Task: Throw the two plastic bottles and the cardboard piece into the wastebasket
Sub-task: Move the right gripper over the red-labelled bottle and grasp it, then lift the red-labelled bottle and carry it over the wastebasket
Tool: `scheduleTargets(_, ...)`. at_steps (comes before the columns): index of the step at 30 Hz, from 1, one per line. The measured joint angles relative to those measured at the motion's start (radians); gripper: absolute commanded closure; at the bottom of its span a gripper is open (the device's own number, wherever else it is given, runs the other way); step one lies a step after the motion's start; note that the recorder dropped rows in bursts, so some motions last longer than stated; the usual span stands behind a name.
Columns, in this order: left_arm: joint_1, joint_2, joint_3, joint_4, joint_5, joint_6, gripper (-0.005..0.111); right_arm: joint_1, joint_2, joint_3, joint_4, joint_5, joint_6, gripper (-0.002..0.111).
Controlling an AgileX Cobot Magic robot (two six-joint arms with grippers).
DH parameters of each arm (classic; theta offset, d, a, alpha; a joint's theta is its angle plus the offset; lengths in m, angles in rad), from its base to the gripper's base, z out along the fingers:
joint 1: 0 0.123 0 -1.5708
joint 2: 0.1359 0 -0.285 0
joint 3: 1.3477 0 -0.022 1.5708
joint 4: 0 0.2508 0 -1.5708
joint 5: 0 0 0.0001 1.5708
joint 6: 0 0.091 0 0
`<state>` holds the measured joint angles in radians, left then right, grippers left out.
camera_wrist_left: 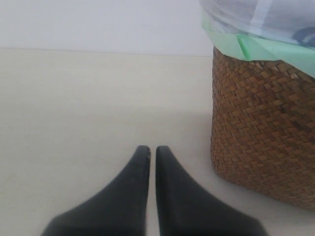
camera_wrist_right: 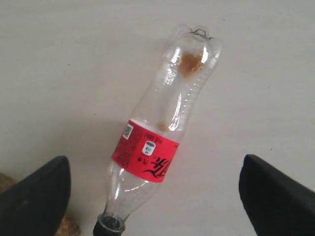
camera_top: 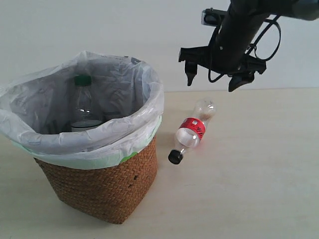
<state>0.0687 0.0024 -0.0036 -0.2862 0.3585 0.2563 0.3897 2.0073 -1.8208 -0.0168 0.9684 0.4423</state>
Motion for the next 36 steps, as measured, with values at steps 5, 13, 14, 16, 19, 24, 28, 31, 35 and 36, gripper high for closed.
scheduleTargets(5, 0.000, 0.000, 0.000, 0.000, 0.000, 0.000, 0.103, -0.009, 0.074, 0.000, 0.006, -0.027, 0.022, 0.026)
scheduleTargets(13, 0.000, 0.000, 0.000, 0.000, 0.000, 0.000, 0.103, -0.009, 0.161, 0.000, 0.086, -0.086, 0.051, 0.026)
scheduleTargets(14, 0.000, 0.000, 0.000, 0.000, 0.000, 0.000, 0.103, -0.009, 0.170, 0.000, 0.091, -0.091, 0.060, 0.026)
scheduleTargets(16, 0.000, 0.000, 0.000, 0.000, 0.000, 0.000, 0.103, -0.009, 0.182, 0.000, 0.093, -0.097, 0.077, 0.026)
scheduleTargets(19, 0.000, 0.000, 0.000, 0.000, 0.000, 0.000, 0.103, -0.009, 0.197, 0.000, 0.093, -0.110, 0.111, 0.026)
scheduleTargets(24, 0.000, 0.000, 0.000, 0.000, 0.000, 0.000, 0.103, -0.009, 0.246, 0.000, 0.093, -0.144, 0.161, 0.026)
scheduleTargets(28, 0.000, 0.000, 0.000, 0.000, 0.000, 0.000, 0.103, -0.007, 0.298, -0.002, 0.093, -0.150, 0.170, 0.026)
scheduleTargets(31, 0.000, 0.000, 0.000, 0.000, 0.000, 0.000, 0.103, 0.015, 0.328, -0.002, 0.094, -0.187, 0.183, 0.063)
scheduleTargets(35, 0.000, 0.000, 0.000, 0.000, 0.000, 0.000, 0.103, 0.020, 0.327, -0.002, 0.099, -0.193, 0.190, 0.107)
scheduleTargets(36, 0.000, 0.000, 0.000, 0.000, 0.000, 0.000, 0.103, 0.020, 0.327, -0.002, 0.099, -0.185, 0.187, 0.107)
